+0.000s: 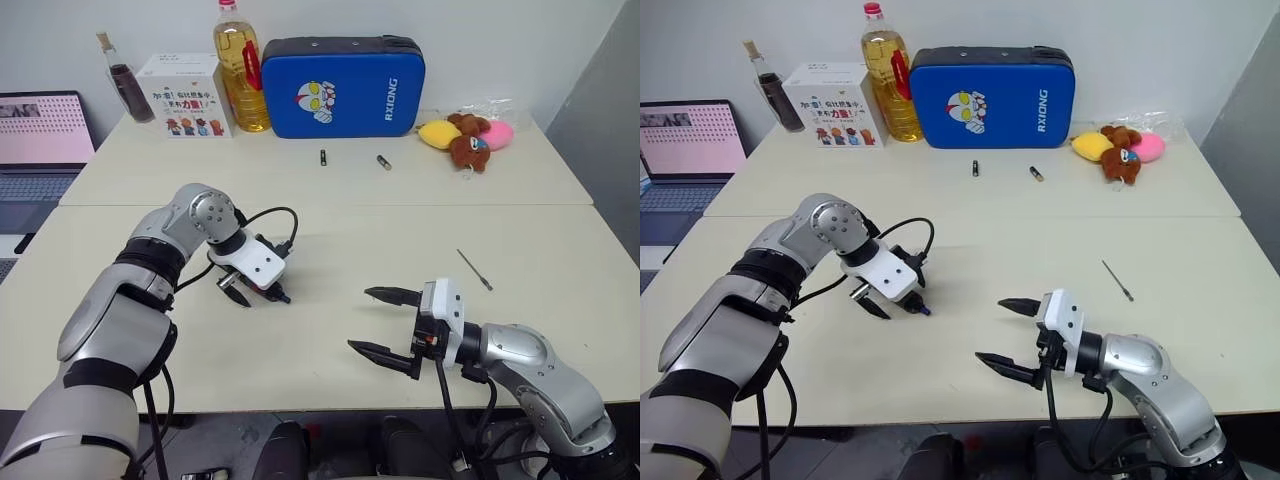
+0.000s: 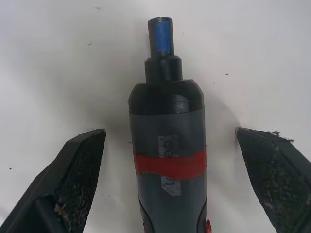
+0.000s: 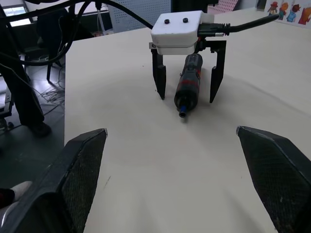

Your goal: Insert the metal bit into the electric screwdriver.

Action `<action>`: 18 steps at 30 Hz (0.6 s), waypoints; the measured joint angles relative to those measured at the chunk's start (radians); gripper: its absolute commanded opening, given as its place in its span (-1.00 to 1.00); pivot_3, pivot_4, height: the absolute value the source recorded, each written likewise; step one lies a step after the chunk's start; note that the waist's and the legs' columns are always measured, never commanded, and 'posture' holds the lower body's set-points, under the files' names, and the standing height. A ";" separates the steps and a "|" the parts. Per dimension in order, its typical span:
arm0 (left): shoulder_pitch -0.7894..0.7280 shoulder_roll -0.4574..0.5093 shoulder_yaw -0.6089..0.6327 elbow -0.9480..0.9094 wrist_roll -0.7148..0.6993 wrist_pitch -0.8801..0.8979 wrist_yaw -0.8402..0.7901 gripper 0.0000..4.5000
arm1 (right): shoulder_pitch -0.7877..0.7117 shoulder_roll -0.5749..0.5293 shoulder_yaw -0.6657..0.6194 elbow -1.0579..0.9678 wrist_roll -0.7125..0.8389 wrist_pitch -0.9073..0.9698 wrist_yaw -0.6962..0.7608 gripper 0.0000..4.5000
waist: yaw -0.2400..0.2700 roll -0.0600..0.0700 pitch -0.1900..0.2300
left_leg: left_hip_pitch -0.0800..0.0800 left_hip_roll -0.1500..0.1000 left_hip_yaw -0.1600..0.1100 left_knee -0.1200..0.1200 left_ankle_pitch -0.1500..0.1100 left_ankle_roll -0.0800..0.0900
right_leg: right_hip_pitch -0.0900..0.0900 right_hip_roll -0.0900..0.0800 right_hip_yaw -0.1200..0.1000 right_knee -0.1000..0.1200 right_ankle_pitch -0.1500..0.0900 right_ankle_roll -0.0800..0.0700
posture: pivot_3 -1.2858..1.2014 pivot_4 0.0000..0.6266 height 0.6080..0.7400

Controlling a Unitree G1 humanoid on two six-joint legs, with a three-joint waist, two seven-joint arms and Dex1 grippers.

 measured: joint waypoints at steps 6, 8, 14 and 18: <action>0.018 -0.004 0.000 -0.069 0.011 0.024 -0.006 1.00 | -0.003 0.000 0.000 -0.012 0.000 0.014 -0.004 1.00 | 0.000 0.000 0.000 | 0.000 0.000 0.000 0.000 0.000 0.000 | 0.000 0.000 0.000 0.000 0.000 0.000 | 0.03 -0.52 1.00; 0.024 -0.011 0.000 -0.096 0.013 0.038 -0.012 1.00 | -0.003 0.000 0.000 -0.021 0.001 0.019 -0.006 1.00 | 0.002 0.000 0.000 | 0.000 0.000 0.000 0.000 0.000 0.000 | 0.000 0.000 0.000 0.000 0.000 0.000 | 0.03 -0.52 1.00; 0.032 -0.011 -0.009 -0.144 0.056 0.064 -0.014 1.00 | -0.003 0.005 -0.001 -0.021 0.002 0.026 -0.027 1.00 | 0.001 0.000 0.000 | 0.001 0.000 0.000 0.000 0.000 0.000 | 0.000 0.000 0.000 0.001 0.000 0.000 | 0.03 -0.52 1.00; 0.024 -0.009 -0.017 -0.142 0.093 0.069 0.009 1.00 | 0.002 0.005 -0.002 -0.021 0.009 0.027 -0.028 1.00 | 0.000 0.000 0.000 | 0.003 0.000 0.000 0.000 0.000 0.000 | 0.001 0.000 0.000 0.001 0.000 0.000 | 0.03 -0.52 1.00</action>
